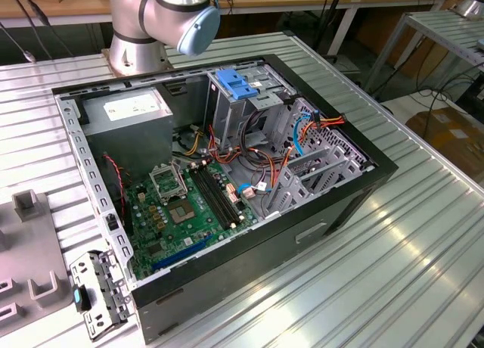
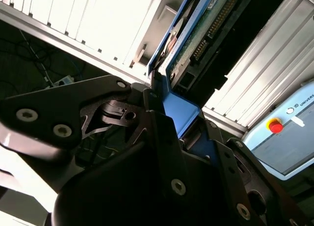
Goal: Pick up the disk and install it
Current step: 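Pick up the disk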
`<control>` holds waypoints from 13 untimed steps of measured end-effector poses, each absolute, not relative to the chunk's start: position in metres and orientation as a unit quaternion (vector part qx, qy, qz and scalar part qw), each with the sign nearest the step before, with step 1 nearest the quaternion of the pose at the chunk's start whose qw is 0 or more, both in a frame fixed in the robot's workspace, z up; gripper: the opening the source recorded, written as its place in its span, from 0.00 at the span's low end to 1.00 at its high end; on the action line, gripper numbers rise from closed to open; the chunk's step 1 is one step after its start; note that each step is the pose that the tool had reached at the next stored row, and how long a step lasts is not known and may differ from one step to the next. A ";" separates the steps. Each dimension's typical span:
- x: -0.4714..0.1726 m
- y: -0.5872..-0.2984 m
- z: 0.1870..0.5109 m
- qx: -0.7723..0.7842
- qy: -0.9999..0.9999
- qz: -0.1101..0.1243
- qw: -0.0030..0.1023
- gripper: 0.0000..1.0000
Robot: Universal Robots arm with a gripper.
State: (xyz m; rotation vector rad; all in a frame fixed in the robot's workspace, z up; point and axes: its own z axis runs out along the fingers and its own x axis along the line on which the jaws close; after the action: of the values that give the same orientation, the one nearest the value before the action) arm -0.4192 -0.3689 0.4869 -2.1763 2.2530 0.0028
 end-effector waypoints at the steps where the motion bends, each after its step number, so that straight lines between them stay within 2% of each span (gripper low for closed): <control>1: -0.417 -0.369 0.487 -0.695 0.719 0.001 0.005 0.37; 13: -0.401 -0.369 0.487 -0.695 0.719 0.001 0.005 0.37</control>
State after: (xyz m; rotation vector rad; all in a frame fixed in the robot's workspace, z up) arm -0.4009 -0.3689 0.4869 -2.1762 2.2531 0.0028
